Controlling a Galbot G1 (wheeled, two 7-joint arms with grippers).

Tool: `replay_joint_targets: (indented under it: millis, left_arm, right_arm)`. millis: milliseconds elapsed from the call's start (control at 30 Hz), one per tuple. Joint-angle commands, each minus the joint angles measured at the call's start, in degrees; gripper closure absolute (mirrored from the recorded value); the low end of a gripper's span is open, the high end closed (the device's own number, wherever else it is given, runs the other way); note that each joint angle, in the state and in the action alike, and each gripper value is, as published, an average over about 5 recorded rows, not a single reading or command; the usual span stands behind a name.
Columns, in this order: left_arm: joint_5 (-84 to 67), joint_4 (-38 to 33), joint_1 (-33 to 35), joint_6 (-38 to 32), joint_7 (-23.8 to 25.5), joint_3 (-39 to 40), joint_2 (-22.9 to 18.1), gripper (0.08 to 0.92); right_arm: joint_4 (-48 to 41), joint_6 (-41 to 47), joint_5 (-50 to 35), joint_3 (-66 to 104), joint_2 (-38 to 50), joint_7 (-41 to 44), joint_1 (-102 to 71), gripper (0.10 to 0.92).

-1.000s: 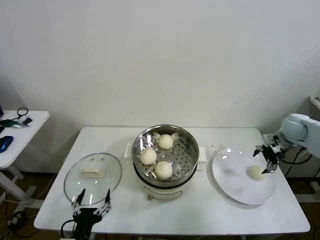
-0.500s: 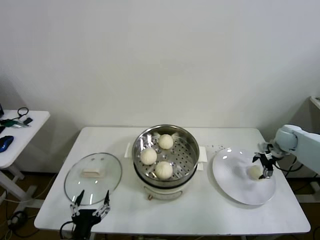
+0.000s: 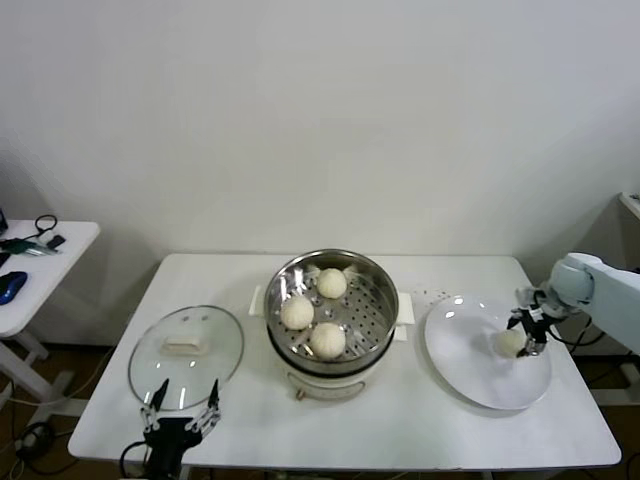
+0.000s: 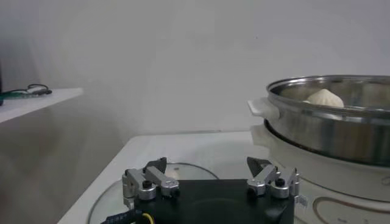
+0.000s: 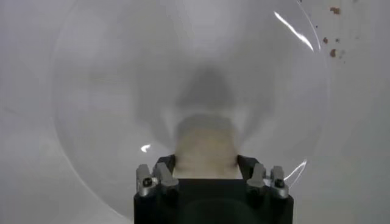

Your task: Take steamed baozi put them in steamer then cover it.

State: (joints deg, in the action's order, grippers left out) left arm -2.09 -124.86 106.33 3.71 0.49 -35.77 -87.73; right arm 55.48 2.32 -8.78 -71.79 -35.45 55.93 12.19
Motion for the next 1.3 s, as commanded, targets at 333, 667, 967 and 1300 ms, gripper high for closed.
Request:
replay_joint_targets:
  millis: [333, 667, 967, 1300]
  left_arm:
    - [0.04, -0.85, 0.03, 0.76, 0.12, 0.25, 0.26, 0.177]
    - [-0.42, -1.03, -0.08, 0.82, 0.17, 0.26, 0.89, 0.177]
    - [-0.83, -0.89, 0.15, 0.72, 0.18, 0.0, 1.26, 0.177]
    - [-0.92, -0.66, 0.2, 0.7, 0.15, -0.24, 1.25, 0.177]
  right_arm:
    - [26.05, 6.73, -29.15, -41.6, -7.91, 1.71, 57.29, 0.347]
    - [38.66, 16.22, -44.56, -32.13, -20.3, -4.52, 59.22, 0.347]
    - [35.48, 19.68, -41.72, -28.28, -26.31, -10.83, 42.58, 0.347]
    - [30.73, 20.61, -34.75, -27.27, -27.24, -12.81, 32.6, 0.347]
